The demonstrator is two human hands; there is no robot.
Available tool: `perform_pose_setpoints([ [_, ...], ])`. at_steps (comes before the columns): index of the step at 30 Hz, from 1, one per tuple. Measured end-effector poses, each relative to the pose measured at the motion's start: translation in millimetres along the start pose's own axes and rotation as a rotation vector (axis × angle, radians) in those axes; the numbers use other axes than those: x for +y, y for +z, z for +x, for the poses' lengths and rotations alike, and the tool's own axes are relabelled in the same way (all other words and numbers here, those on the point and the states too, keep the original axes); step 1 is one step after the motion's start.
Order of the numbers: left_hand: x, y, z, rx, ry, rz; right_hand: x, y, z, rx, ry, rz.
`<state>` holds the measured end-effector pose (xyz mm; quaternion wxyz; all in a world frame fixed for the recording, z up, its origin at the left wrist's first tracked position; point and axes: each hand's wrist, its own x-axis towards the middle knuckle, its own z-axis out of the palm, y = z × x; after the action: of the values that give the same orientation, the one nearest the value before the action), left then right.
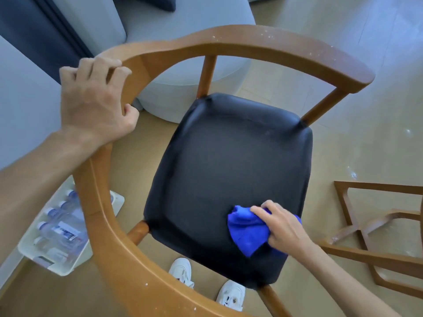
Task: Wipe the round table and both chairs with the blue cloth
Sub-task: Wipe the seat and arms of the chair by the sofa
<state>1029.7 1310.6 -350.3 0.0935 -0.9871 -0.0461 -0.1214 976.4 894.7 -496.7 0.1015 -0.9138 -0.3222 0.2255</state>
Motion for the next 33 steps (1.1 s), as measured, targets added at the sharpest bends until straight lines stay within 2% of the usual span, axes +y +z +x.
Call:
perform_pose_setpoints([
  [3, -4.5, -0.1, 4.1, -0.002, 0.000, 0.000, 30.1, -26.7, 42.6, 0.324, 0.506, 0.148],
  [5, -4.4, 2.5, 3.2, -0.026, 0.009, -0.016, 49.2, -44.0, 69.9, 0.435, 0.783, 0.314],
  [7, -3.7, 4.5, 3.4, -0.067, 0.031, -0.023, 60.9, -58.1, 94.2, 0.499, 0.950, 0.392],
  [10, -4.6, 6.4, 5.3, -0.091, 0.033, -0.027, 62.8, -77.3, 134.1, 0.576, 1.003, 0.420],
  [13, -4.9, 9.7, 4.9, -0.073, 0.029, -0.030, 55.8, -95.6, 182.9, 0.578, 0.941, 0.386],
  [18, -5.8, 11.3, 7.9, -0.061, 0.021, -0.022, 24.5, -107.8, 264.2, 0.484, 0.833, 0.265],
  [23, -4.4, 9.8, 8.1, -0.096, 0.016, -0.016, -52.5, -83.5, 300.0, 0.369, 0.542, 0.086],
  [26, -5.6, 8.6, 7.8, -0.089, 0.015, -0.007, -111.3, -54.5, 283.3, 0.260, 0.354, -0.015],
  [29, -5.6, 8.1, 7.6, -0.080, 0.014, -0.008, -165.7, -14.8, 230.7, 0.183, 0.095, -0.055],
  [33, -5.3, 7.1, 6.8, -0.092, 0.010, -0.006, -199.4, 25.1, 153.5, -0.112, -0.271, -0.067],
])
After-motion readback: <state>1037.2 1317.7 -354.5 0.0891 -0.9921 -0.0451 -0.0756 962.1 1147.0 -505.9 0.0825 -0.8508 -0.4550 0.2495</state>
